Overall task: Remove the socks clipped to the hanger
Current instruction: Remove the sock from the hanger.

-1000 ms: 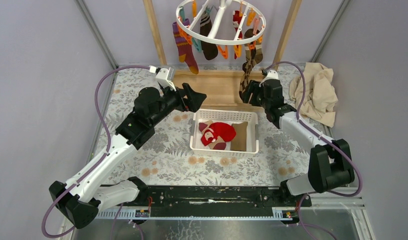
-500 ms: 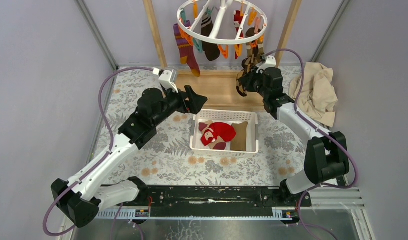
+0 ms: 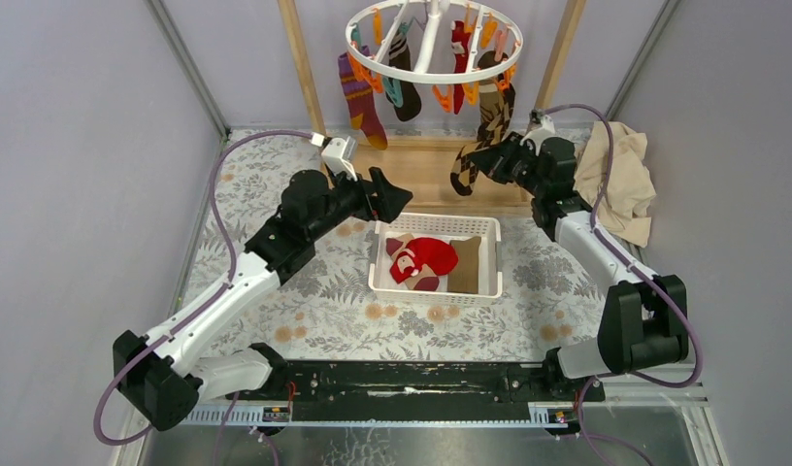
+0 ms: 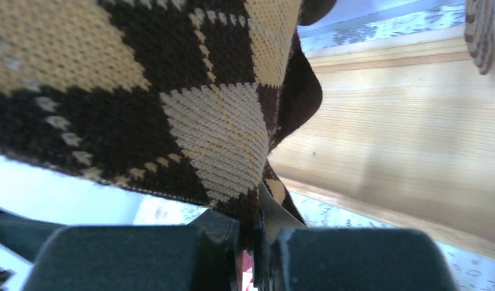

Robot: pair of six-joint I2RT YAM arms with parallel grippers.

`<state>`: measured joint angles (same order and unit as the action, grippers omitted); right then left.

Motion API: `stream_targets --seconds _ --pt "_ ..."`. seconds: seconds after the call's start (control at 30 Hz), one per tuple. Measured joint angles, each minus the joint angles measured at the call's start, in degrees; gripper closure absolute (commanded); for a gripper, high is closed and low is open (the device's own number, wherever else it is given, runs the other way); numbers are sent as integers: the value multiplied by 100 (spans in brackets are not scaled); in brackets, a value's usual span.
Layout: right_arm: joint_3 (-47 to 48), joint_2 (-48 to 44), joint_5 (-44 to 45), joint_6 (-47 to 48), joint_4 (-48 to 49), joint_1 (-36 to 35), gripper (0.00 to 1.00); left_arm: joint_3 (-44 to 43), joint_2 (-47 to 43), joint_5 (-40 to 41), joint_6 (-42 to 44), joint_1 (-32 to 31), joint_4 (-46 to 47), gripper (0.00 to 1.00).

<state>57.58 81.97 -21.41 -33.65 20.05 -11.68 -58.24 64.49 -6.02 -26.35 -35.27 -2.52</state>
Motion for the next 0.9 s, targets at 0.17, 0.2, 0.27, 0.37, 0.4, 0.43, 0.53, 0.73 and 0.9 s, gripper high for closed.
stream_targets --seconds 0.17,0.2,0.27,0.37,0.4,0.43,0.53,0.73,0.9 --pt "-155 9 -962 -1005 588 393 95 0 293 -223 -105 -2 437 1" --pt "-157 37 -1158 -1233 752 444 95 0 358 -280 -127 -7 549 1" --pt "-160 125 -1543 -1714 1132 518 94 0 505 -409 -179 -11 776 1" --pt "-157 321 -2100 -2481 1775 557 94 0 767 -584 -273 -15 1202 1" --pt "-157 393 -2253 -2730 1989 557 94 0 835 -623 -291 -17 1305 1" --pt "-157 466 -2402 -2975 2197 557 94 0 914 -664 -308 -22 1421 1" --pt "-157 636 -2739 -3617 2719 557 94 -22 1176 -756 -356 -33 1770 1" --pt "-160 734 -3167 -4638 3700 557 93 -400 1862 -914 -361 -33 2168 1" --pt "-160 734 -3379 -5075 4151 557 93 -614 2186 -1025 -356 -33 2369 1"
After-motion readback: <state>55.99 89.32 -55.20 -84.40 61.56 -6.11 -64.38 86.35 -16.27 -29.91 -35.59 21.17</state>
